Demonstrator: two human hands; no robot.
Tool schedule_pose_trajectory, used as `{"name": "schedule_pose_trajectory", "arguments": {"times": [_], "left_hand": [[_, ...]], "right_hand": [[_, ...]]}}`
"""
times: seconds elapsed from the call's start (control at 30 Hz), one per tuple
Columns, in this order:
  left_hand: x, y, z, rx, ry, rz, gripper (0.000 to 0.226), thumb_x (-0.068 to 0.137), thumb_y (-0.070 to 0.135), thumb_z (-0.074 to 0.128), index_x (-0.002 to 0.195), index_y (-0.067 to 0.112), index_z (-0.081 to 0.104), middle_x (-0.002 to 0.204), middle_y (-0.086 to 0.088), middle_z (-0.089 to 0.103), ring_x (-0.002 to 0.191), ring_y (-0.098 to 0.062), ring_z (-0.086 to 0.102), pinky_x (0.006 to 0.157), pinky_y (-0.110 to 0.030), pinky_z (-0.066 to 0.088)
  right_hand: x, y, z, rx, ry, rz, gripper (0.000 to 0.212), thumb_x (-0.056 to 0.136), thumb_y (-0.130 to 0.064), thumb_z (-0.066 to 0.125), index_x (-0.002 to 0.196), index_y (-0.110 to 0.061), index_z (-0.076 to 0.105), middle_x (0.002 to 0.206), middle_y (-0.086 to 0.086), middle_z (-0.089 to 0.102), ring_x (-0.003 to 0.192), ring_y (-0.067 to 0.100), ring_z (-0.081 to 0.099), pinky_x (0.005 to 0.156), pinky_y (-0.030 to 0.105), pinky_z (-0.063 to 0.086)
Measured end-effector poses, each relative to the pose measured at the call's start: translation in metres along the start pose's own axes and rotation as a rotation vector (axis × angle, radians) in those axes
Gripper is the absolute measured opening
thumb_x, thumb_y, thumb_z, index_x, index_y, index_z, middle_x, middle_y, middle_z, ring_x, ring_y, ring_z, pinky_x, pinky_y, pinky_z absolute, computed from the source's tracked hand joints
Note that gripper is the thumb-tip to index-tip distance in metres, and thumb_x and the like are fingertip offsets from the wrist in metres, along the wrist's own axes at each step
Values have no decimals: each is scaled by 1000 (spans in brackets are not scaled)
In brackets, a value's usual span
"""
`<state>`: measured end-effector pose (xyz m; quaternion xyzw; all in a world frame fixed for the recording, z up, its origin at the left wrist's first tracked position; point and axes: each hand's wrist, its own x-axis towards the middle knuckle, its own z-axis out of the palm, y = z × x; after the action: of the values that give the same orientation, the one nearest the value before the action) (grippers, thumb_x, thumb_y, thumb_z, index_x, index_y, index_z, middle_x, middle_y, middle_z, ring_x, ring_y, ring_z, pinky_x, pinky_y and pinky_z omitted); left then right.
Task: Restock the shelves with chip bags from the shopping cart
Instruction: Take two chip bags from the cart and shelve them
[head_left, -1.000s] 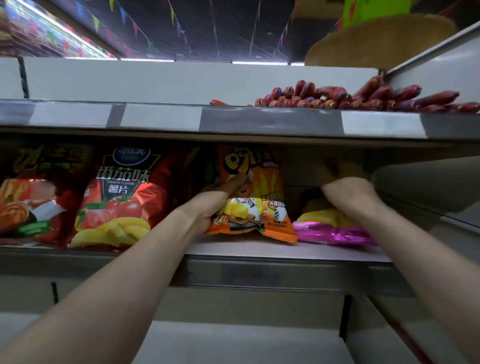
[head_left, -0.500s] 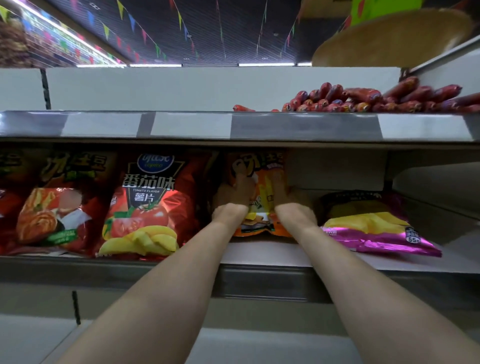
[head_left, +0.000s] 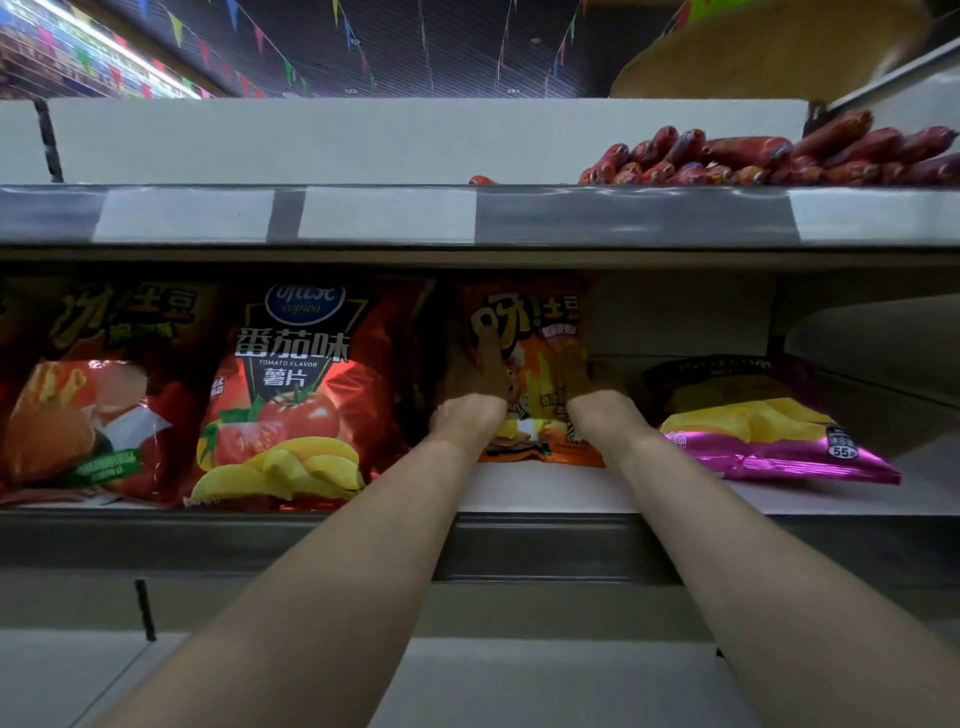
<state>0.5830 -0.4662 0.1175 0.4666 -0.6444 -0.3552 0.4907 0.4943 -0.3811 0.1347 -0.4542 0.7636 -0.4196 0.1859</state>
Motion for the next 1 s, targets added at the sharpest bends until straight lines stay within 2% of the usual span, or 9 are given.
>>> {"name": "schedule_pose_trajectory", "arguments": {"times": [0.13, 0.2, 0.27, 0.37, 0.53, 0.6, 0.77, 0.87, 1.0], "left_hand": [[0, 2, 4, 57, 183, 291, 54, 102, 45, 33, 149, 19, 28, 143, -18, 38, 128, -35, 42, 102, -41, 35], [-1, 3, 3, 191, 217, 464, 57, 96, 47, 32, 147, 21, 33, 140, -20, 37, 125, -36, 41, 101, -45, 39], [0, 2, 6, 396, 237, 583, 63, 89, 48, 27, 142, 19, 43, 136, -23, 39, 122, -38, 42, 98, -46, 40], [2, 0, 8, 609, 242, 577, 61, 89, 45, 28, 137, 17, 51, 133, -24, 43, 120, -40, 43, 94, -45, 38], [-7, 11, 6, 667, 357, 817, 49, 85, 37, 40, 120, 10, 62, 119, -22, 56, 110, -40, 53, 98, -54, 37], [-25, 24, 10, 682, 248, 896, 44, 87, 35, 45, 123, 13, 59, 125, -18, 54, 117, -38, 49, 104, -50, 33], [-71, 63, 54, 490, -274, 561, 29, 101, 39, 42, 119, 20, 53, 114, -5, 58, 84, -18, 56, 76, -31, 43], [-81, 80, 84, 344, -432, 317, 45, 101, 40, 40, 140, 17, 41, 132, -10, 52, 110, -24, 54, 91, -34, 42], [-84, 92, 96, 316, -565, 80, 47, 105, 33, 32, 138, 4, 47, 142, -15, 47, 121, -28, 48, 95, -28, 36]], "right_hand": [[12, 4, 8, -74, 193, -101, 36, 106, -24, 34, 136, -6, 44, 131, 18, 53, 106, 34, 55, 74, 25, 35], [13, 4, 11, -127, 233, -184, 44, 106, -31, 34, 145, -11, 34, 124, 14, 55, 109, 34, 55, 77, 27, 34], [15, 7, 15, -193, 169, -193, 43, 105, -29, 35, 138, -3, 42, 99, 11, 56, 86, 28, 53, 72, 27, 33], [19, 10, 16, -177, 171, -210, 44, 103, -26, 39, 142, -5, 38, 81, 6, 48, 76, 24, 45, 68, 27, 31], [5, 9, -1, -319, 375, -406, 45, 101, -32, 40, 143, -18, 31, 132, 14, 46, 107, 37, 55, 73, 32, 35], [4, 14, -28, -421, 479, -428, 45, 99, -29, 45, 142, -21, 33, 137, 13, 41, 113, 38, 53, 80, 38, 42], [12, 51, -112, -619, 519, -49, 42, 99, -34, 49, 137, -19, 44, 127, 16, 48, 119, 36, 48, 98, 45, 40], [7, 75, -132, -526, 378, 209, 41, 98, -41, 48, 121, -10, 59, 98, 12, 53, 91, 29, 52, 87, 36, 44], [1, 92, -136, -153, 302, 193, 56, 95, -44, 53, 130, 0, 52, 125, 19, 56, 112, 36, 54, 92, 37, 44]]}}
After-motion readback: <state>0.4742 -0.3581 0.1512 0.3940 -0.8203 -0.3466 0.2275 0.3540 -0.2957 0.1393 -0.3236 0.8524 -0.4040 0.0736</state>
